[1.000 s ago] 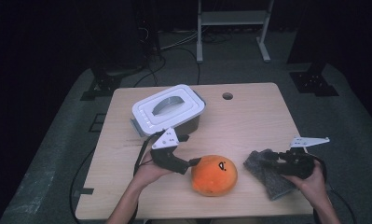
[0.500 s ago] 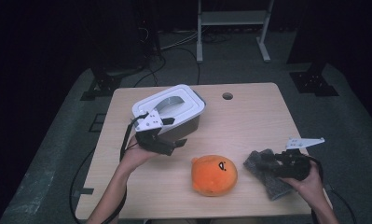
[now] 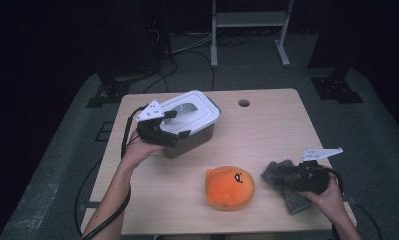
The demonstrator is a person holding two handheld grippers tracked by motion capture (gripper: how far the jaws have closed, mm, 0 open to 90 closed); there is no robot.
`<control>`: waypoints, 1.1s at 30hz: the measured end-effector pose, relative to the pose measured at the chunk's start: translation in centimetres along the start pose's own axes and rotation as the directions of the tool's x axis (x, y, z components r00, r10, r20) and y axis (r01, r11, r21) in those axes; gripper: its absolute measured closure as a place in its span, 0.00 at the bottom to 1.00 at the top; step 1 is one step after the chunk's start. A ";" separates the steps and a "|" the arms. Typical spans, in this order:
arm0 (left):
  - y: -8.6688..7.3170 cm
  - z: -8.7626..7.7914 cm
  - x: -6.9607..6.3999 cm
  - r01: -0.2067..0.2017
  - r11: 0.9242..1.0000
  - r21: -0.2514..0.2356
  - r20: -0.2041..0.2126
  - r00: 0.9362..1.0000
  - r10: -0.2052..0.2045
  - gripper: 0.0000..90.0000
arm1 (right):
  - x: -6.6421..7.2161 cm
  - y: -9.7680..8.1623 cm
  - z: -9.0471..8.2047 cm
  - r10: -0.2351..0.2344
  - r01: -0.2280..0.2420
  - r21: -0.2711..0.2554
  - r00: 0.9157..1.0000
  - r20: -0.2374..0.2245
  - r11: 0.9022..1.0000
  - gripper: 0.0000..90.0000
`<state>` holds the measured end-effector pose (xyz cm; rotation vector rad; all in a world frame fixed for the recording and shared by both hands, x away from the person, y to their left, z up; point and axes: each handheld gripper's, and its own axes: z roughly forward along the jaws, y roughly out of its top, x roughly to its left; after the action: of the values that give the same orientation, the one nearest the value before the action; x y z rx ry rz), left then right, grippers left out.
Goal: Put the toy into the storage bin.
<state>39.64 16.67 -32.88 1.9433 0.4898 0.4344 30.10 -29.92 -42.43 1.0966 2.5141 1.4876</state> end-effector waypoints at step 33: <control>0.4 3.7 6.6 0.049 0.991 0.128 -0.109 0.993 -0.035 0.36 | 0.0 -0.1 0.9 -0.028 0.028 0.049 1.000 -0.011 0.998 0.44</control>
<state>47.12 17.13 -33.46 2.0385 0.6405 0.4915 30.36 -29.29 -42.97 1.0579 2.5756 1.4362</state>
